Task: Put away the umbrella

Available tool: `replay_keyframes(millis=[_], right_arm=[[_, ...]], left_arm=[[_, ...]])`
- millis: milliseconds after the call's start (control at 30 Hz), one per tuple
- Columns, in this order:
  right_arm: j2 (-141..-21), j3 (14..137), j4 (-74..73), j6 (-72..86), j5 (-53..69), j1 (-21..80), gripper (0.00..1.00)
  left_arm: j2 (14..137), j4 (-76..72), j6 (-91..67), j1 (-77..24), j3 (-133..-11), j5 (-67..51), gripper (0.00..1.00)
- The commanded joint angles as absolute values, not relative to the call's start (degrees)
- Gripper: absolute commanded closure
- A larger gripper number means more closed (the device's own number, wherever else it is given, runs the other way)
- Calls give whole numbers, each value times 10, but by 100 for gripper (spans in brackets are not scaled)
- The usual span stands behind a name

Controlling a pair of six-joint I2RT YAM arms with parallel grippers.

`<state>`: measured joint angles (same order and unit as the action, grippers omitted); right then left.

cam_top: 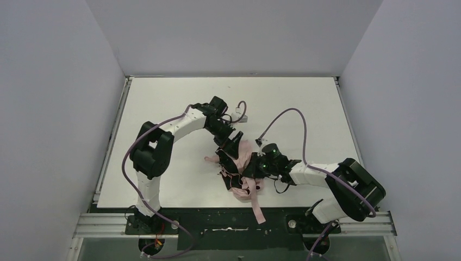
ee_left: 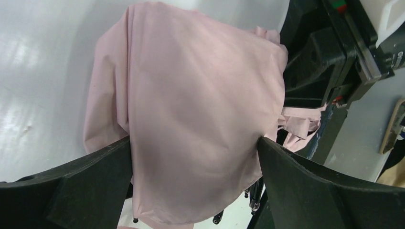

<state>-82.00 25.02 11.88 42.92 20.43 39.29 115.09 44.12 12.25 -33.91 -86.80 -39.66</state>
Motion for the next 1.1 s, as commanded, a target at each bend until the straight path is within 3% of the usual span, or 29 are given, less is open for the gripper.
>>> replay_keyframes(millis=[0, 333, 900, 1067], right_arm=[[-854, 240, 60, 424, 152, 387, 92], [-872, 237, 81, 453, 148, 380, 93], [-877, 220, 149, 519, 177, 367, 93], [-861, 221, 132, 519, 181, 366, 93]], left_arm=[[1101, 412, 115, -340, -829, -467, 5], [1062, 390, 97, -387, -772, -441, 5], [1017, 299, 46, -472, -652, -244, 5], [1003, 304, 53, -494, -643, -171, 21]])
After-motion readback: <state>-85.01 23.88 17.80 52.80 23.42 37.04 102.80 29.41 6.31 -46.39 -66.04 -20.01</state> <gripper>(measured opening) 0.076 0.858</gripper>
